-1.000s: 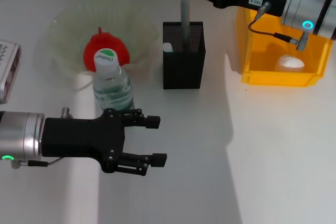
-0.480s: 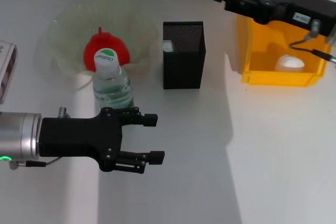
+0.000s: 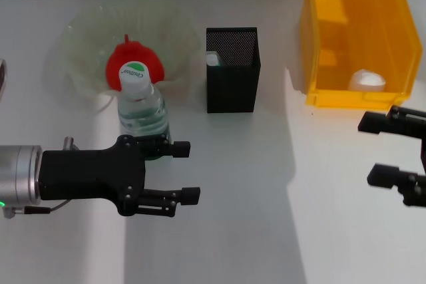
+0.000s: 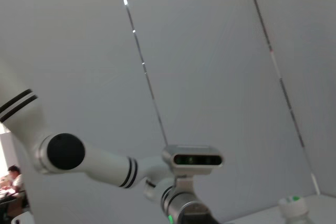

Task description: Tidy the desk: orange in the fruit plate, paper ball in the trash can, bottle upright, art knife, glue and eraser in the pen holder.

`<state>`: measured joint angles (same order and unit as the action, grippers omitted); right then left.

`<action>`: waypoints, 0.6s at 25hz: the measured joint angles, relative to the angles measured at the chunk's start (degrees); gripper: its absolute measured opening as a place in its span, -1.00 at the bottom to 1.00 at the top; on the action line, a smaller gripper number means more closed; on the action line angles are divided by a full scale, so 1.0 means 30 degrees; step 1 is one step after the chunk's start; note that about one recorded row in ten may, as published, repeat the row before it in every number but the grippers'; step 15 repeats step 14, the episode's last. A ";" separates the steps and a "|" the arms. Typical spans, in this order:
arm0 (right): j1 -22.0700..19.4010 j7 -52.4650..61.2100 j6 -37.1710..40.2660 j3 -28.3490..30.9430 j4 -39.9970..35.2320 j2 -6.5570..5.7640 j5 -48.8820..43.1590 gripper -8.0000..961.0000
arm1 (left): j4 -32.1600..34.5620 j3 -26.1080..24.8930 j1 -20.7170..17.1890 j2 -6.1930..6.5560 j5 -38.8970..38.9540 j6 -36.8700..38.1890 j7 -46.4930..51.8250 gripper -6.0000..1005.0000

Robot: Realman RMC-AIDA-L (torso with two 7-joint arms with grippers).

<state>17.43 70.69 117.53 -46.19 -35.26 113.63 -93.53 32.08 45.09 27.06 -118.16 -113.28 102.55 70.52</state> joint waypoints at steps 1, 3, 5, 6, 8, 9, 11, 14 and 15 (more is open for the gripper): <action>0.0075 -0.0274 0.0240 0.0001 0.0219 0.0025 -0.0671 0.45 | 0.0000 -0.0006 -0.0007 0.0006 -0.0001 0.0058 0.0000 0.66; 0.0353 -0.0530 0.0236 0.0020 0.0454 0.0199 -0.1827 0.45 | 0.0025 -0.0005 -0.0009 0.0007 0.0001 0.0131 0.0004 0.66; 0.0643 -0.0664 0.0113 0.0101 0.0627 0.0406 -0.2663 0.45 | 0.0099 -0.0010 -0.0010 0.0015 0.0001 0.0263 0.0016 0.66; 0.0777 -0.0775 0.0041 0.0139 0.0739 0.0485 -0.2925 0.45 | 0.0119 -0.0017 -0.0012 0.0026 -0.0001 0.0342 0.0018 0.66; 0.0931 -0.0981 -0.0120 0.0157 0.0908 0.0530 -0.3118 0.45 | 0.0139 -0.0031 -0.0018 0.0075 -0.0006 0.0534 0.0010 0.66; 0.0983 -0.1019 -0.0196 0.0130 0.0959 0.0537 -0.3135 0.45 | 0.0140 -0.0030 -0.0018 0.0096 -0.0006 0.0604 -0.0007 0.66; 0.1109 -0.1033 -0.0310 0.0080 0.1072 0.0538 -0.3148 0.45 | 0.0143 -0.0031 -0.0022 0.0153 -0.0007 0.0693 -0.0040 0.66; 0.1295 -0.1040 -0.0340 0.0072 0.1203 0.0537 -0.3160 0.45 | 0.0137 -0.0032 -0.0031 0.0200 -0.0006 0.0828 -0.0078 0.66; 0.1295 -0.1040 -0.0340 0.0072 0.1203 0.0537 -0.3160 0.45 | 0.0137 -0.0032 -0.0031 0.0200 -0.0006 0.0828 -0.0078 0.66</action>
